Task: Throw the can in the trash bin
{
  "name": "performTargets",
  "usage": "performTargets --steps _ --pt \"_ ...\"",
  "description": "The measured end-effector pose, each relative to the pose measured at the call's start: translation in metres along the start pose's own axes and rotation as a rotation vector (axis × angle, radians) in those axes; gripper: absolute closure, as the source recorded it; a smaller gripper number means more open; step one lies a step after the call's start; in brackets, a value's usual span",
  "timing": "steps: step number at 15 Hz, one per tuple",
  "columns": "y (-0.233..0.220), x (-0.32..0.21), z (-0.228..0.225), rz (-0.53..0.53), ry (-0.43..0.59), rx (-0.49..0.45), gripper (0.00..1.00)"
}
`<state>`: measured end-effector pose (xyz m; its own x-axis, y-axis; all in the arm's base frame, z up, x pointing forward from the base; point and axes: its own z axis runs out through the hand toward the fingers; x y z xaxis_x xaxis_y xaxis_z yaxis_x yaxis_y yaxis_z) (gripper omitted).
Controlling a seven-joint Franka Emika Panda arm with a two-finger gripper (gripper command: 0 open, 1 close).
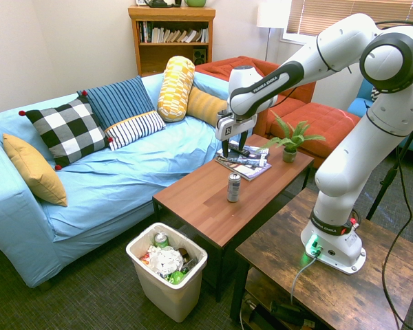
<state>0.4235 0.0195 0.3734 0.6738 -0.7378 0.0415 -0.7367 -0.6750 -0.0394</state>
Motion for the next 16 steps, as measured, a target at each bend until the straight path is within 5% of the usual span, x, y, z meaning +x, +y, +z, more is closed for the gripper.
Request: performTargets --steps 5,16 --pt "0.003 0.005 0.012 0.02 -0.012 -0.03 0.0" --pt "0.011 0.028 0.13 0.142 -0.043 -0.142 0.0"
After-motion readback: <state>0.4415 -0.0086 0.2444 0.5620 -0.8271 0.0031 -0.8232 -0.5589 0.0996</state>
